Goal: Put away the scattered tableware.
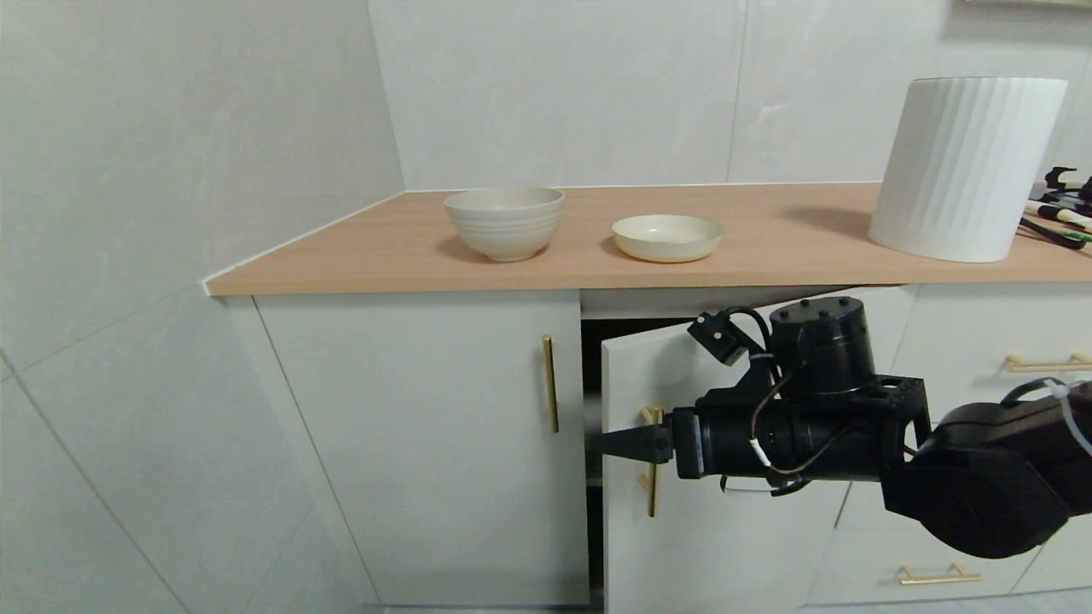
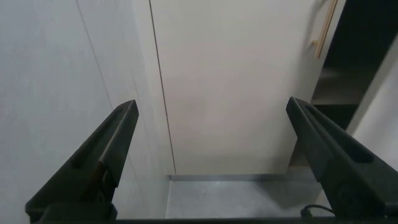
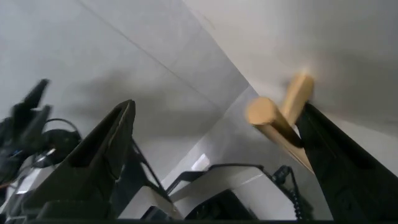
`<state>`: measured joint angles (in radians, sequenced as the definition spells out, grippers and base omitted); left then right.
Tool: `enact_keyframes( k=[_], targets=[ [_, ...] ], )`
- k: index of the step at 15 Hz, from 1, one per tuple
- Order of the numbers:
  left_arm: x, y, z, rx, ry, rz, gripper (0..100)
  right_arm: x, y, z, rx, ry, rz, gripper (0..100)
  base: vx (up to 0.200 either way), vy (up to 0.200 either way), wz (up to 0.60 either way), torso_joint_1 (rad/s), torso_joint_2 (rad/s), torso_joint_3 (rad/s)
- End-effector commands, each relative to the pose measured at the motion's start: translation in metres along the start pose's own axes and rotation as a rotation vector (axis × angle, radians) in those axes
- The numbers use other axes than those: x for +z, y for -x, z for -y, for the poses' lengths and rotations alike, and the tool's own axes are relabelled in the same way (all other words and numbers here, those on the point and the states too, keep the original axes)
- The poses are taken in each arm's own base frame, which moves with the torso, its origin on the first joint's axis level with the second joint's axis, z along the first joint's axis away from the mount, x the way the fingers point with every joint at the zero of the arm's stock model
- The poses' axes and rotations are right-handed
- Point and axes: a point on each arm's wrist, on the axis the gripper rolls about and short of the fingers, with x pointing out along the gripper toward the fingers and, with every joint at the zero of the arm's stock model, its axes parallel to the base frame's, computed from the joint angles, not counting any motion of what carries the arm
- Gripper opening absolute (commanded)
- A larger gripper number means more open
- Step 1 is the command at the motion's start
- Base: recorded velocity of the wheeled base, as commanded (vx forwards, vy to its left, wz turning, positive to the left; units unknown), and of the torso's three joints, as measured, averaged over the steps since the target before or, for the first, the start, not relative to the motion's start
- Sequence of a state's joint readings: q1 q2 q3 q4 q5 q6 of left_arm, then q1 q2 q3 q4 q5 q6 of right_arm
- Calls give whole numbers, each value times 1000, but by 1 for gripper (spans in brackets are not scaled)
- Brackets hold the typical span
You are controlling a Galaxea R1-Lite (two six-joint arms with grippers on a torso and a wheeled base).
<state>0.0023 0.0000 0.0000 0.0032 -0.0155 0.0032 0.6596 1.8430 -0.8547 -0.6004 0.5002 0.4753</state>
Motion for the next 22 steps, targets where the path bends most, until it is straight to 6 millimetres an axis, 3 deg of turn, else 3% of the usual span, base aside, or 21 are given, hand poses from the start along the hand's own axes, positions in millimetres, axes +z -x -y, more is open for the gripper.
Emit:
enact_keyframes(
  k=[1, 12, 13, 15, 16, 17, 18, 19, 20, 21, 22],
  targets=[
    [0, 0, 0, 1, 0, 0, 100, -4, 15, -8, 12, 8, 0, 100, 0, 0, 0, 0, 0, 0],
    [2, 1, 0, -19, -84, 10, 100, -10, 23, -11, 34, 8, -18, 100, 0, 0, 0, 0, 0, 0],
    [28, 9, 2, -76, -69, 89, 100, -9, 25, -13, 36, 10, -13, 100, 0, 0, 0, 0, 0, 0],
    [85, 9, 4, -214, 5, 36, 100, -8, 28, -15, 40, 14, -6, 100, 0, 0, 0, 0, 0, 0],
    [114, -4, 5, -286, 24, -17, 100, -10, 28, -14, 39, 11, -12, 100, 0, 0, 0, 0, 0, 0],
    [131, -18, 6, -330, 32, -60, 100, -10, 27, -13, 37, 10, -14, 100, 0, 0, 0, 0, 0, 0],
    [148, -48, 7, -378, 46, -148, 100, -11, 27, -13, 36, 8, -16, 100, 0, 0, 0, 0, 0, 0],
    [153, -75, 9, -426, 56, -239, 100, -11, 27, -13, 36, 10, -16, 100, 0, 0, 0, 0, 0, 0],
    [153, -80, 9, -437, 55, -255, 100, -11, 27, -13, 36, 8, -16, 100, 0, 0, 0, 0, 0, 0],
    [139, -141, 24, -583, 21, -452, 100, -11, 27, -13, 37, 11, -15, 100, 0, 0, 0, 0, 0, 0],
    [128, -172, 35, -631, 19, -499, 100, -13, 27, -14, 37, 9, -20, 100, 0, 0, 0, 0, 0, 0]
  ],
)
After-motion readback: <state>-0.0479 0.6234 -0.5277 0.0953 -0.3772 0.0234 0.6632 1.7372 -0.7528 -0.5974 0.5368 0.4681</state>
